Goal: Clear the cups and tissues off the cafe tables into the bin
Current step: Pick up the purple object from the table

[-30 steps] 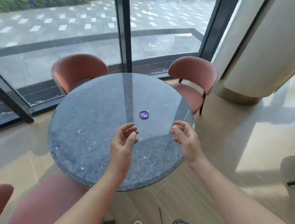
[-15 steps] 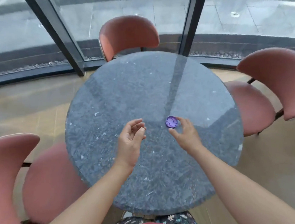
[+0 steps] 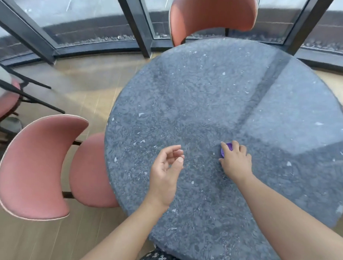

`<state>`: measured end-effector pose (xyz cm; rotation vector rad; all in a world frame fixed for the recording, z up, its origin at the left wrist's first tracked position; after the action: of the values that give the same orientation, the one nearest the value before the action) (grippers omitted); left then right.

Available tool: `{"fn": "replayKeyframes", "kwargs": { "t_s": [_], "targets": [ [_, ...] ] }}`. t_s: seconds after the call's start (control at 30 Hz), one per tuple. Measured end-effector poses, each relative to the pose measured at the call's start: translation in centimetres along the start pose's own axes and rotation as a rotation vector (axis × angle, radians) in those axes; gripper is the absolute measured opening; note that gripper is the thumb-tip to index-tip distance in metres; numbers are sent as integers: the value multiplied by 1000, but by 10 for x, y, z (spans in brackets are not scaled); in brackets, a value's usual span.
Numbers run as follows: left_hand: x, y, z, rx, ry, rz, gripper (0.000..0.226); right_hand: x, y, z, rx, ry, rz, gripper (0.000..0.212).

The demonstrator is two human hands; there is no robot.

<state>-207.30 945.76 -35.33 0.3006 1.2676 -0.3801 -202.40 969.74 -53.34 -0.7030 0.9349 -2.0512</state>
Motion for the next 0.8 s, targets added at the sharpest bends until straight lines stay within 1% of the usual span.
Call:
{"fn": "replayKeyframes", "kwargs": {
  "t_s": [0.1,0.17,0.2,0.27,0.33,0.37,0.47,0.53,0.63,0.8],
  "targets": [
    [0,-6,3,-43,-3,-10,30,-1,-1,0,-44,-50,43,46],
    [0,-10,5,-66,0,2,35,-2,-3,-1,-41,-51,-31,42],
    [-1,-13,6,-79,3,11,37,-1,-5,0,-45,-45,-116,41],
    [-3,-18,8,-101,11,16,38,7,-16,4,-61,-45,-373,42],
    [-7,-24,12,-119,25,20,34,25,-34,12,-67,-95,-630,41],
    [-9,-28,13,-128,36,20,32,37,-44,17,-69,-134,-717,38],
    [-17,-41,20,-161,58,40,30,74,-72,38,-82,-234,-936,21],
    [-22,-51,27,-180,81,55,30,100,-85,58,-62,-283,-1117,10],
    [-26,-69,45,-213,110,70,29,141,-100,92,14,-318,-1354,13],
    [-26,-113,95,-294,142,105,30,211,-99,157,182,-414,-1543,21]
  ]
}}
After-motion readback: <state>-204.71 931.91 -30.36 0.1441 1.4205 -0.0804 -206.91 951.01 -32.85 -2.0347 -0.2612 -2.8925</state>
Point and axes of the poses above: each hand's wrist, its own z-axis away from the middle knuckle, its own y-axis out of the palm, x = y × z, the point moved 8 cm from there along -z, towards the middle knuckle, and after that the axes turned 10 degrees about x, right-handed, at the moved point
